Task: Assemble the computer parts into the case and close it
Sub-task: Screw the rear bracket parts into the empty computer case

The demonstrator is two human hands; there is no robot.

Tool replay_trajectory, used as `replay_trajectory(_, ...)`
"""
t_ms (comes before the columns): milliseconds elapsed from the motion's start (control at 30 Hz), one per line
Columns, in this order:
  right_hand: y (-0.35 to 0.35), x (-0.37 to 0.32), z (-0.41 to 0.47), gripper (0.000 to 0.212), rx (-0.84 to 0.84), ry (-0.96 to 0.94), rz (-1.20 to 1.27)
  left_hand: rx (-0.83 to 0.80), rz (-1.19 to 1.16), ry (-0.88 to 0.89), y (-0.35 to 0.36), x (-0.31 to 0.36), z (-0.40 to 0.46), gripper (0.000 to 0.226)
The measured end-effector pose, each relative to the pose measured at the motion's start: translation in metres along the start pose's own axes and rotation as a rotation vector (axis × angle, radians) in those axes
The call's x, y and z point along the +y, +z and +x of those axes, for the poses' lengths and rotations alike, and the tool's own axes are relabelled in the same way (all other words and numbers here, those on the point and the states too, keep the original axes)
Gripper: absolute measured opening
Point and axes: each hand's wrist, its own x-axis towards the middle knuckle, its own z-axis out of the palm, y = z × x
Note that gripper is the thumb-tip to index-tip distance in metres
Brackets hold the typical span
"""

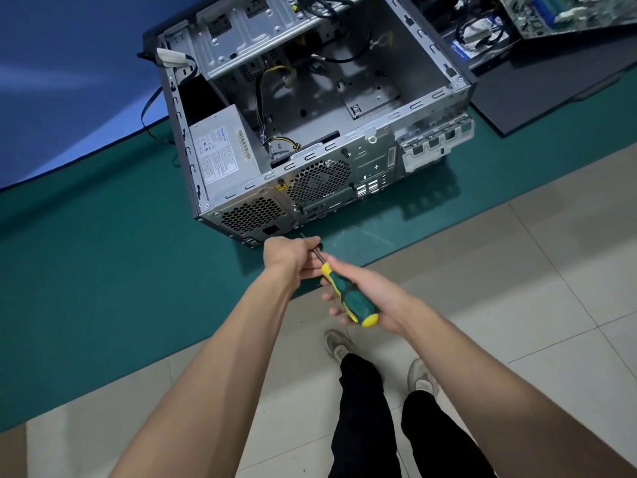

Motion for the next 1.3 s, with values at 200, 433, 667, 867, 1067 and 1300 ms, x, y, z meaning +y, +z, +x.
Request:
replay_trajectory(200,0.015,0.015,0.005,0.031,0.328,-0.104,-0.217,0.034,0.118,0.051,0.000,-0.010,0.001,0.033)
replay_trajectory(433,0.001,0.008,0.001,0.033,0.263,-0.041,-0.087,0.364,0.781,0.647,-0.014,0.011,-0.027,0.018)
replay_trajectory(667,0.010,0.011,0.001,0.021,0.280,-0.059,-0.128,0.527,0.872,1.170,-0.023,0.052,-0.047,0.023)
replay_trajectory(867,0.009,0.012,0.003,0.021,0.303,-0.077,-0.144,0.631,0.832,1.265,-0.031,0.080,-0.047,0.022)
replay_trajectory(1067,0.011,0.001,-0.003,0.028,0.311,-0.084,-0.143,0.357,1.115,0.944,-0.034,0.125,-0.018,0.030)
replay_trajectory(1300,0.012,0.006,-0.002,0.030,0.329,-0.112,-0.160,0.202,1.891,0.722,-0.024,0.166,0.020,0.026)
